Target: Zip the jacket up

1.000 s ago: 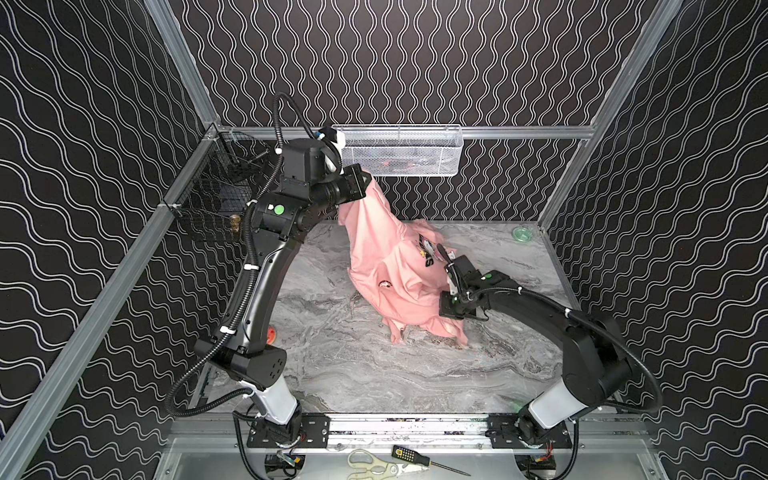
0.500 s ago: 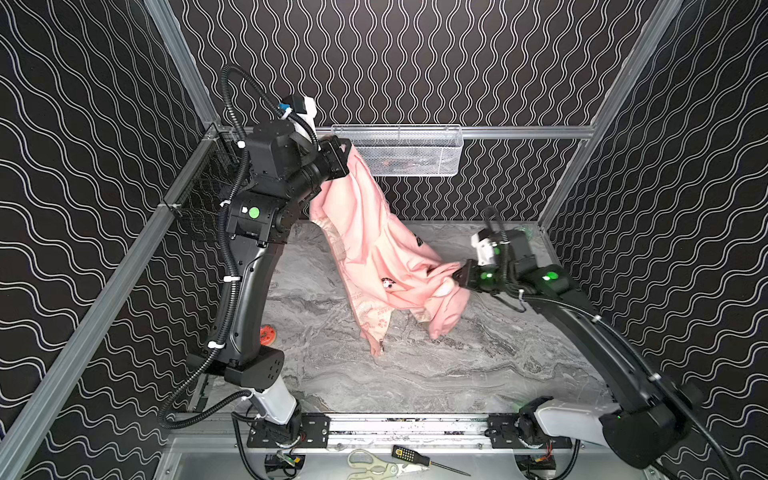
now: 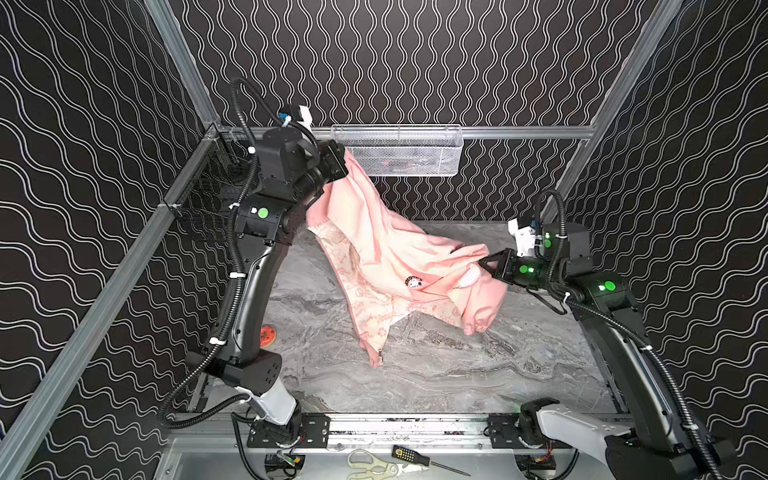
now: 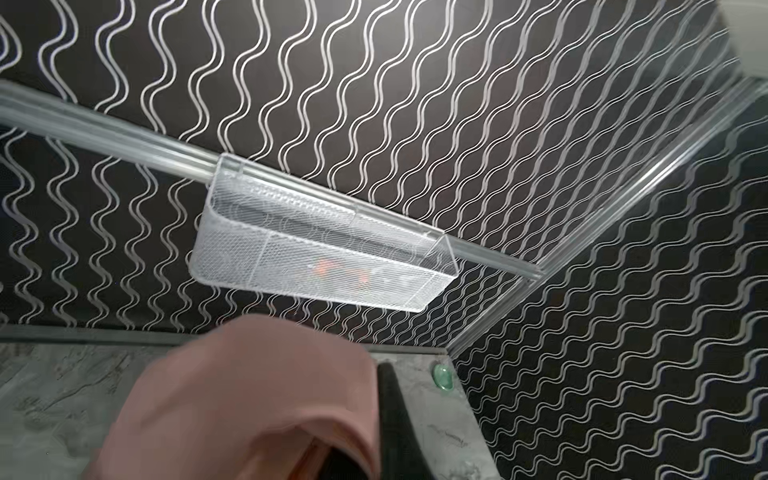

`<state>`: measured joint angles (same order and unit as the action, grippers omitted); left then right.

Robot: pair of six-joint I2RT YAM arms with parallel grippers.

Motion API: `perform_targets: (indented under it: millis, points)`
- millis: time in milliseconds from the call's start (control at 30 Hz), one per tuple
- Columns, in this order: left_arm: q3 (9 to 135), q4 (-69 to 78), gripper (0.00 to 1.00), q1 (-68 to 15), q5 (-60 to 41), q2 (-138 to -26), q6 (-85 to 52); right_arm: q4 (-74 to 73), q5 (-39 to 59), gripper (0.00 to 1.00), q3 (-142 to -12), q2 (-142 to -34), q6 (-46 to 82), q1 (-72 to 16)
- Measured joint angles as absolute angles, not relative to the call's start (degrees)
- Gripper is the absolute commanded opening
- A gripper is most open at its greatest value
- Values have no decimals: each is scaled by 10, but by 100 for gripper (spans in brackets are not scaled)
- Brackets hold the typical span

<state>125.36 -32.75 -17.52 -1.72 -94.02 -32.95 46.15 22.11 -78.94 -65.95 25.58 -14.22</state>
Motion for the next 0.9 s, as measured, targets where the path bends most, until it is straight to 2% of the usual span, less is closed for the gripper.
perform_targets:
  millis: [133, 267, 467, 533, 667, 800, 900]
  points:
    - [1203, -340, 0, -175, 5, -945, -330, 472, 225, 0, -759, -699, 255, -134]
    - [1207, -350, 0, -173, 33, -986, -330, 481, 188, 12, -774, -779, 262, -128]
    - [1261, -383, 0, -152, 66, -1079, -359, 486, 159, 63, -875, -908, 281, -121]
    - [1274, -387, 0, -142, 69, -1100, -372, 480, 165, 71, -881, -912, 281, -127]
    - [1284, -386, 0, -130, 69, -1120, -388, 467, 172, 72, -855, -909, 281, -128]
    - [1284, -383, 0, -125, 59, -1130, -390, 465, 173, 63, -817, -915, 280, -141]
    - [1284, -382, 0, -117, 54, -1142, -394, 466, 165, 66, -803, -925, 278, -176]
